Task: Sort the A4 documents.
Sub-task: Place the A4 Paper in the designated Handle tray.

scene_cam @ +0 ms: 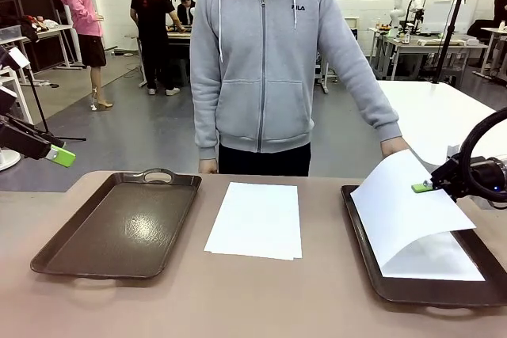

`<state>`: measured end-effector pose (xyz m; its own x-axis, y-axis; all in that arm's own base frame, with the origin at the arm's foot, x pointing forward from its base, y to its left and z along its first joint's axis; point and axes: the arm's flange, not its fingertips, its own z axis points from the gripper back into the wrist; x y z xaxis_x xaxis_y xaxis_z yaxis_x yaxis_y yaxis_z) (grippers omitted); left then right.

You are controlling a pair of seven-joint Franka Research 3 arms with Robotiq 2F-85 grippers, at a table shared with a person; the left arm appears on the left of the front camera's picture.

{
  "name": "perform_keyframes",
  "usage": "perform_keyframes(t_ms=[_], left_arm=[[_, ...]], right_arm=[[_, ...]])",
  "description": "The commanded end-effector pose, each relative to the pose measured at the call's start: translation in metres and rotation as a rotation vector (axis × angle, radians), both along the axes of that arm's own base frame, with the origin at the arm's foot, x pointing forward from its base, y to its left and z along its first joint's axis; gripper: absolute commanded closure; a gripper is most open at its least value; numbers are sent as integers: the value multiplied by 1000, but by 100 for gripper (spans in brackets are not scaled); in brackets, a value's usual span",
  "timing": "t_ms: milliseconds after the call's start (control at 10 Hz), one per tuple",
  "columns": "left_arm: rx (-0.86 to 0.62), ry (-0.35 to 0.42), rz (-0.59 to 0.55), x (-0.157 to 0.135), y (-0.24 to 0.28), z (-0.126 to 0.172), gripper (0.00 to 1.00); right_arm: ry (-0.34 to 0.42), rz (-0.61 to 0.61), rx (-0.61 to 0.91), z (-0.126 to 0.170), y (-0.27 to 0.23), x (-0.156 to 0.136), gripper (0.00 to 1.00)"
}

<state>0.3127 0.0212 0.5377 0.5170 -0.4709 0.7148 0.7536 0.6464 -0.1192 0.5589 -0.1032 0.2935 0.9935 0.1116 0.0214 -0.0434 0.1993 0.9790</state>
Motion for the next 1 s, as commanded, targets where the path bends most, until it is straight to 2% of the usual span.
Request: perform_keyframes(t_ms=[0, 300, 600, 900], left_arm=[[-12, -13, -22, 1, 2, -2, 0], [-12, -13, -22, 1, 2, -2, 0], [-12, -13, -22, 1, 2, -2, 0], [-12, -13, -22, 1, 2, -2, 0]], right_arm=[[3, -27, -7, -5, 3, 5, 99], [-15, -54, -91, -4, 3, 3, 99], [-20, -102, -264, -3, 3, 1, 99], [13, -59, -441, 0, 0, 1, 99]])
